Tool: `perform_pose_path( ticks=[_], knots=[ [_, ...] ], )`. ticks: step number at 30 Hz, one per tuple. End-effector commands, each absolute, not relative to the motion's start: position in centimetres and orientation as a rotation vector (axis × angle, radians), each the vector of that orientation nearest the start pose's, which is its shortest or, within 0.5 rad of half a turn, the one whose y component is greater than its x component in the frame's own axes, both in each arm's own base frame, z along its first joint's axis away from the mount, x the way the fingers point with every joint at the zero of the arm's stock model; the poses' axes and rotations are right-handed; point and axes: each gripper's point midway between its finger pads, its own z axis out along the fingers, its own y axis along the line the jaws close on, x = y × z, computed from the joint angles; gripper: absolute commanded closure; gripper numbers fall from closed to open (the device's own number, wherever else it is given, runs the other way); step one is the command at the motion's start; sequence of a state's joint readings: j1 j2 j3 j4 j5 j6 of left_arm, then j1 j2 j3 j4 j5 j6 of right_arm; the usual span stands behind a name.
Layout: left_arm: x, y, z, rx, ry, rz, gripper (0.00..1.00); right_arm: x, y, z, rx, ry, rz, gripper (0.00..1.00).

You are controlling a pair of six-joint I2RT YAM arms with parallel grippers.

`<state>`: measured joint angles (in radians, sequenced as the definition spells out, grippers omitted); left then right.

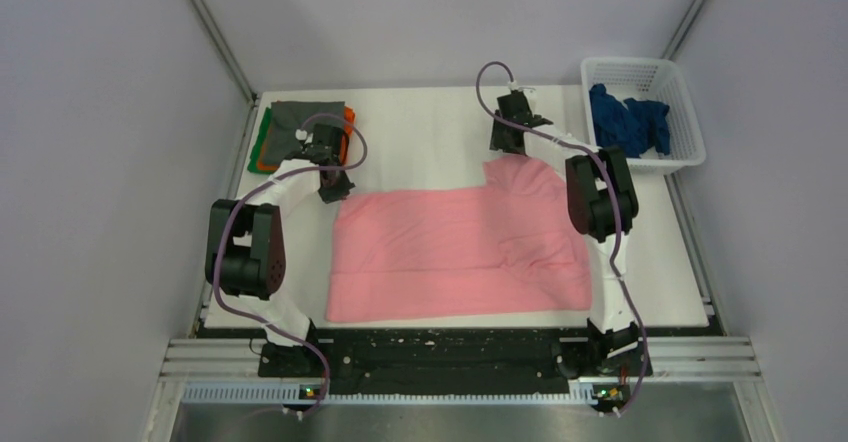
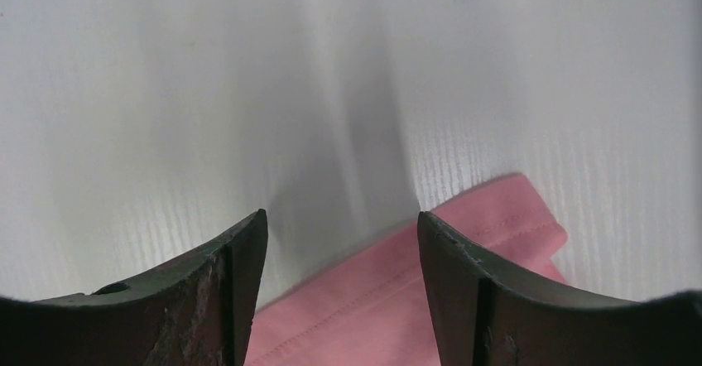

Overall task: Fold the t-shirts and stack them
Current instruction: Grab the side of the flattened tshirt furthest away from the robot with both arms

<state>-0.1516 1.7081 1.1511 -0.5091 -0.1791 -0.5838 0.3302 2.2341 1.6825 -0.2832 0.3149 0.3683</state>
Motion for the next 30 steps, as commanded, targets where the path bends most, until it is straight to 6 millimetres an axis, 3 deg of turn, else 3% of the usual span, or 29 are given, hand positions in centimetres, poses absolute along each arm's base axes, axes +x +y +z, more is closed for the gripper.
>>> perform_pose_path(
  ticks=[1,4,9,18,25,28,30],
  knots=[
    [38.6,-5.2,7.4,-0.604,2.501,-0.046,1.00,54.4,12.4,5.8,0.208,2.300,-0.134,0.34],
    [38.6,-5.2,7.3,-0.604,2.504,-0.048,1.00,54.1,11.9,4.7,0.225,2.319,-0.163,0.34],
    [38.6,-5.3,7.2,-0.603,2.509,-0.051,1.00,53.9,11.1,4.7,0.281,2.327,-0.171,0.34],
    [38.6,-5.4,7.0,-0.605,2.514,-0.053,1.00,53.1,11.5,4.2,0.278,2.330,-0.118,0.34],
    [38.5,-5.4,6.9,-0.603,2.520,-0.057,1.00,53.9,11.2,9.3,0.255,2.241,-0.114,0.33],
    [38.6,-5.4,7.0,-0.605,2.517,-0.054,1.00,53.3,11.1,9.6,0.256,2.236,-0.110,0.33],
    [38.6,-5.5,6.9,-0.605,2.520,-0.059,1.00,52.9,11.1,8.6,0.255,2.251,-0.103,0.33]
  ],
)
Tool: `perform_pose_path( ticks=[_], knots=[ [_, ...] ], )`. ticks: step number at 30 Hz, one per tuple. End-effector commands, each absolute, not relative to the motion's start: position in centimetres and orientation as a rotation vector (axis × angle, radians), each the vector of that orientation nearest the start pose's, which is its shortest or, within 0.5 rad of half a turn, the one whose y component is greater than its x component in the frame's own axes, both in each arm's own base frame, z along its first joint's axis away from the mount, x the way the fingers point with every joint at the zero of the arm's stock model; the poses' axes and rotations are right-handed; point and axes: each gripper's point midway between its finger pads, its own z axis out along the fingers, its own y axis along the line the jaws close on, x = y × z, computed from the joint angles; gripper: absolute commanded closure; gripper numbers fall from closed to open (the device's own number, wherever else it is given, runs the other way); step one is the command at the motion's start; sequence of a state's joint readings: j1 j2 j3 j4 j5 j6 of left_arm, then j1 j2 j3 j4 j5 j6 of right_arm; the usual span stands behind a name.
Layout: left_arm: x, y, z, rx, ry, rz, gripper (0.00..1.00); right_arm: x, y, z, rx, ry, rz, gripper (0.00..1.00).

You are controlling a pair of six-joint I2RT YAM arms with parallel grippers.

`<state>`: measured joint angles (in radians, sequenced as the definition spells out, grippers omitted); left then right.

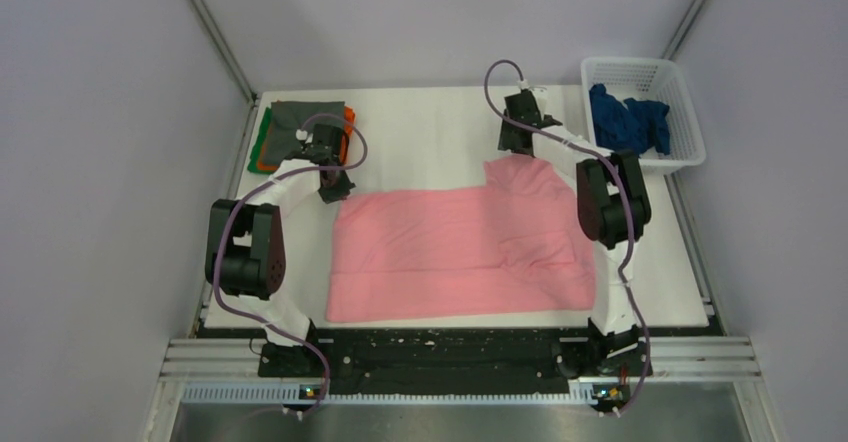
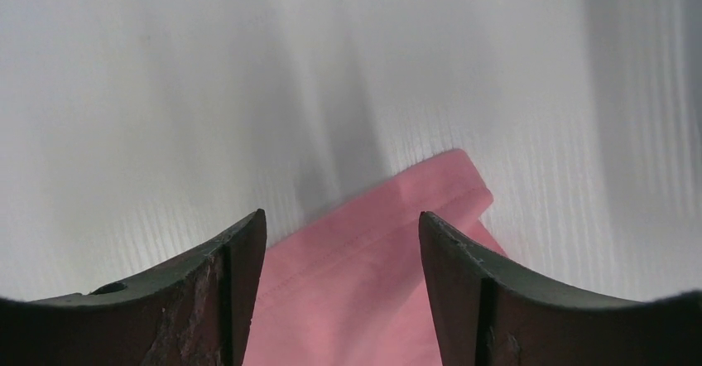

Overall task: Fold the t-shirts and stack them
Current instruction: Grab the side of the flattened tshirt furthest away from the robot with both arms

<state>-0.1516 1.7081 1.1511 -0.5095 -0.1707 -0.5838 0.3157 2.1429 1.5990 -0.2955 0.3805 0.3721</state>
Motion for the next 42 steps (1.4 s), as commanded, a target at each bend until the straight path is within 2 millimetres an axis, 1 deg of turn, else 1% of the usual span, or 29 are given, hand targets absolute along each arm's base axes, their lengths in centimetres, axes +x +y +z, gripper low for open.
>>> perform_pose_path(
  ticks=[1,6,12,16,19,23,25,28,29,30,31,32,33,36,39,40,41,42],
  knots=[
    [38.6,-5.5,7.0,-0.605,2.518,-0.059,1.00,52.8,11.1,8.0,0.257,2.263,-0.099,0.33],
    [38.5,-5.3,7.0,-0.608,2.516,-0.048,1.00,52.3,11.5,4.3,0.269,2.342,-0.083,0.33],
    [38.6,-5.3,6.9,-0.608,2.520,-0.043,1.00,52.1,11.9,1.5,0.290,2.396,-0.055,0.34],
    [38.7,-5.3,6.7,-0.609,2.527,-0.042,1.00,52.2,12.3,0.3,0.288,2.418,-0.038,0.37],
    [38.6,-5.3,6.5,-0.609,2.533,-0.039,1.00,52.3,12.2,-0.1,0.292,2.425,-0.049,0.40],
    [38.6,-5.3,6.5,-0.609,2.532,-0.041,1.00,52.2,12.1,-0.4,0.295,2.432,-0.061,0.52],
    [38.6,-5.3,6.6,-0.609,2.532,-0.041,1.00,52.0,12.1,-0.4,0.304,2.434,-0.063,0.60],
    [38.6,-5.4,6.7,-0.608,2.531,-0.046,1.00,52.0,12.1,0.0,0.306,2.430,-0.052,0.72],
    [38.6,-5.4,6.8,-0.607,2.530,-0.051,1.00,52.0,12.2,0.3,0.306,2.425,-0.046,0.78],
    [38.6,-5.5,6.9,-0.606,2.529,-0.056,1.00,52.1,12.2,0.7,0.306,2.419,-0.040,0.83],
    [38.6,-5.6,7.0,-0.603,2.529,-0.064,1.00,52.2,12.2,1.1,0.307,2.409,-0.035,0.92],
    [38.6,-5.7,7.0,-0.603,2.528,-0.070,1.00,52.3,12.2,2.1,0.307,2.388,-0.027,0.97],
    [38.5,-5.7,7.1,-0.602,2.529,-0.075,1.00,52.3,12.2,2.7,0.305,2.373,-0.021,1.00],
    [38.2,-6.0,7.5,-0.596,2.522,-0.097,1.00,52.1,12.2,5.5,0.290,2.318,0.006,1.00],
    [37.7,-6.2,8.0,-0.592,2.510,-0.114,1.00,50.9,12.0,8.3,0.284,2.270,0.031,1.00],
    [37.3,-6.2,8.1,-0.592,2.506,-0.118,1.00,50.2,12.0,8.9,0.277,2.261,0.036,1.00],
    [37.1,-6.3,8.3,-0.590,2.500,-0.127,1.00,49.0,11.8,8.9,0.271,2.270,0.034,1.00],
    [36.7,-6.4,8.4,-0.588,2.497,-0.134,1.00,48.0,11.7,9.3,0.271,2.268,0.038,1.00]
  ],
)
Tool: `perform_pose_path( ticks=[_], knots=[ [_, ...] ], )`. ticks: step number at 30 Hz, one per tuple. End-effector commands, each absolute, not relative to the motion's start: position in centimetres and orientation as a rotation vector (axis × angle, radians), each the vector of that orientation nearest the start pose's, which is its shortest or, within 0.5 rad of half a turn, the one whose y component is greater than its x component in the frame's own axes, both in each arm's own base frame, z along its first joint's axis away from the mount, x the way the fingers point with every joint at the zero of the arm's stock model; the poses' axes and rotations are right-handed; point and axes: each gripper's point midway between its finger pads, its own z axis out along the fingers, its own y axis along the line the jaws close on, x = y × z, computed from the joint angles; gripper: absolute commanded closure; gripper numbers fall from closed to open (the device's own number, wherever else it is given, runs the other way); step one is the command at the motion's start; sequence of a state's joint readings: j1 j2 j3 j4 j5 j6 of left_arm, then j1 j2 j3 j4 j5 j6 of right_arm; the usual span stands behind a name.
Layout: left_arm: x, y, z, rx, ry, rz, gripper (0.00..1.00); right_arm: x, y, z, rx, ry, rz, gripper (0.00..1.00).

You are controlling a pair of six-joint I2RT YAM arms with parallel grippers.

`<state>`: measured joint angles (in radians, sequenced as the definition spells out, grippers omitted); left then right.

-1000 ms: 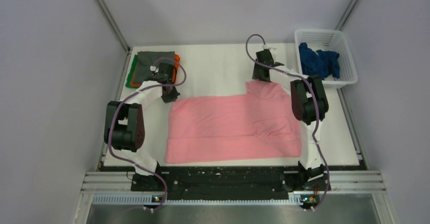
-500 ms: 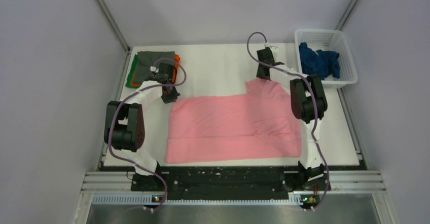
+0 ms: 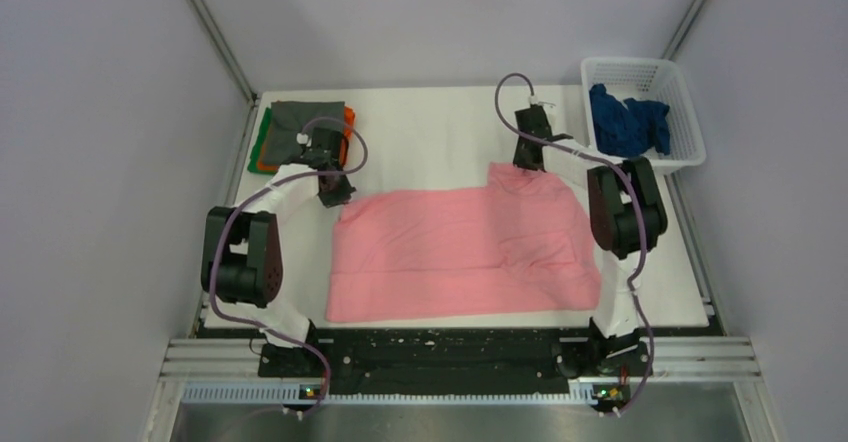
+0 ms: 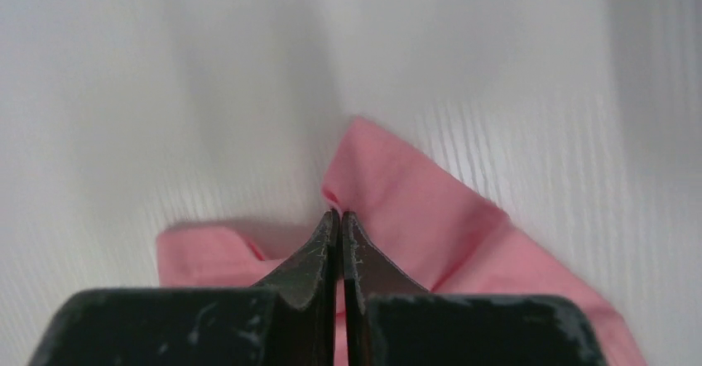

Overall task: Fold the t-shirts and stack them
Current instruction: Grab the side of the flattened tshirt furthest away from the robot with both arms, then fold the other side of the tshirt into a rectangle

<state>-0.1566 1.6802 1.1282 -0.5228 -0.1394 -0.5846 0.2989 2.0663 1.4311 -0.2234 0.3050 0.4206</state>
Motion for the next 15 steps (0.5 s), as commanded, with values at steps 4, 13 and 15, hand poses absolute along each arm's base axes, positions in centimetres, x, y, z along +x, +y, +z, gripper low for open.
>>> perform_pose_path(
  ticks=[4,13,15],
  knots=[
    [35.0,-6.8,8.6,-0.581,2.479,-0.174,1.00,43.5,12.0,10.0,0.252,2.276,0.067,1.00],
    [30.1,-6.5,9.5,-0.614,2.427,-0.222,1.00,33.6,11.5,11.9,0.210,2.281,0.028,1.00],
    [28.7,-6.4,9.1,-0.620,2.427,-0.232,1.00,31.8,10.9,11.7,0.208,2.293,0.015,1.00]
  ],
)
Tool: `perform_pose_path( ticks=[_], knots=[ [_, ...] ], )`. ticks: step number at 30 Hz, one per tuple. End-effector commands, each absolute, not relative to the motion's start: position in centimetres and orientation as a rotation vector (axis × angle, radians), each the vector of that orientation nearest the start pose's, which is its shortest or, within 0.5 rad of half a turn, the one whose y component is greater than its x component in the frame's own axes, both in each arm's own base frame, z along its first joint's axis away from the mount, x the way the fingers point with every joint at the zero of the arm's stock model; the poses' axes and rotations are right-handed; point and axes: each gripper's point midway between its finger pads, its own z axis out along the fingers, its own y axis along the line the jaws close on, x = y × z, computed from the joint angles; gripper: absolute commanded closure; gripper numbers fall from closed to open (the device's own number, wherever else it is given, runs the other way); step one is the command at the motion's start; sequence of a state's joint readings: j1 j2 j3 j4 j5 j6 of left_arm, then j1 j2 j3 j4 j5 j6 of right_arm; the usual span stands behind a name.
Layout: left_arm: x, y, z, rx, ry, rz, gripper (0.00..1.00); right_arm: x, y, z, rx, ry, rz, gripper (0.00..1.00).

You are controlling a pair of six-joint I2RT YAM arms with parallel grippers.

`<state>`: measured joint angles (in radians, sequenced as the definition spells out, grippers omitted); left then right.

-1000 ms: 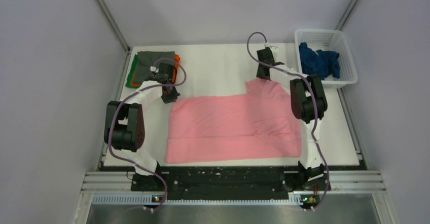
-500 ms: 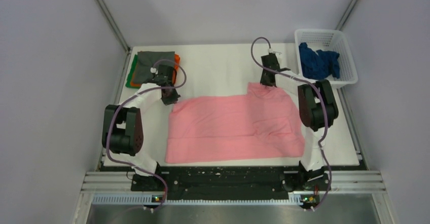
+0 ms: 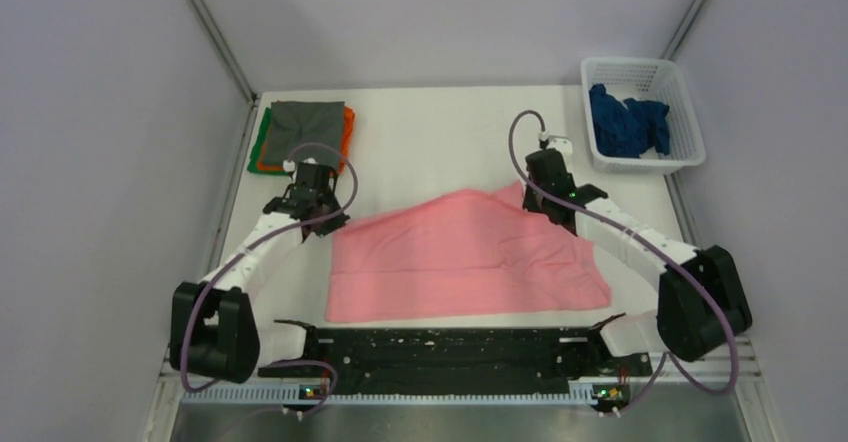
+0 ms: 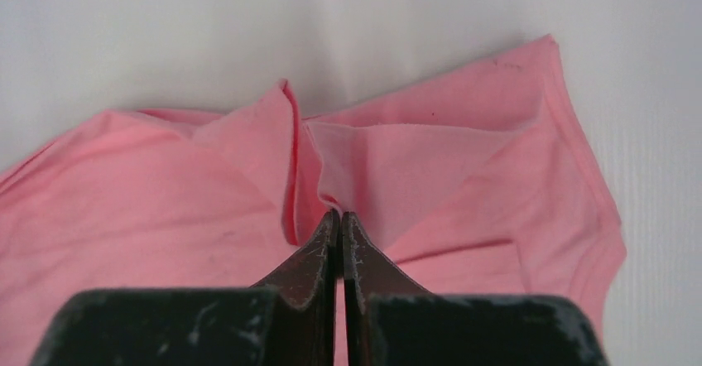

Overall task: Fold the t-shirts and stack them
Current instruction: Fold the other side of the tshirt into a rectangle

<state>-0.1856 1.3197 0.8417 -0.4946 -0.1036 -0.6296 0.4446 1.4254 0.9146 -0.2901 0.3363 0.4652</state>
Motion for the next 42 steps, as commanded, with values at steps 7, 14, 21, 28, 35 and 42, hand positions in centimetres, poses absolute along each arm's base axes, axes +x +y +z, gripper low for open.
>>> perform_pose_path(
  ticks=[7,14,21,28,35,42],
  knots=[
    [25.8,-5.8,8.6,-0.656,2.414,-0.234,1.00,26.5,8.1,12.2,0.251,2.312,-0.015,1.00],
    [24.0,-5.6,7.7,-0.697,2.428,-0.236,1.00,23.2,6.0,11.4,0.315,2.356,-0.066,1.00],
    [23.4,-5.2,8.2,-0.728,2.409,-0.228,1.00,22.0,4.1,12.7,0.353,2.314,-0.139,1.00],
    [22.4,-5.1,7.8,-0.734,2.451,-0.208,1.00,21.0,4.5,11.8,0.370,2.349,-0.091,0.97],
    [19.8,-5.0,5.8,-0.812,2.523,-0.198,1.00,17.6,4.9,10.2,0.564,2.479,-0.038,0.91],
    [18.5,-5.8,8.2,-0.879,2.453,-0.318,0.24,15.6,4.6,10.8,0.677,2.425,0.068,0.48]
  ],
)
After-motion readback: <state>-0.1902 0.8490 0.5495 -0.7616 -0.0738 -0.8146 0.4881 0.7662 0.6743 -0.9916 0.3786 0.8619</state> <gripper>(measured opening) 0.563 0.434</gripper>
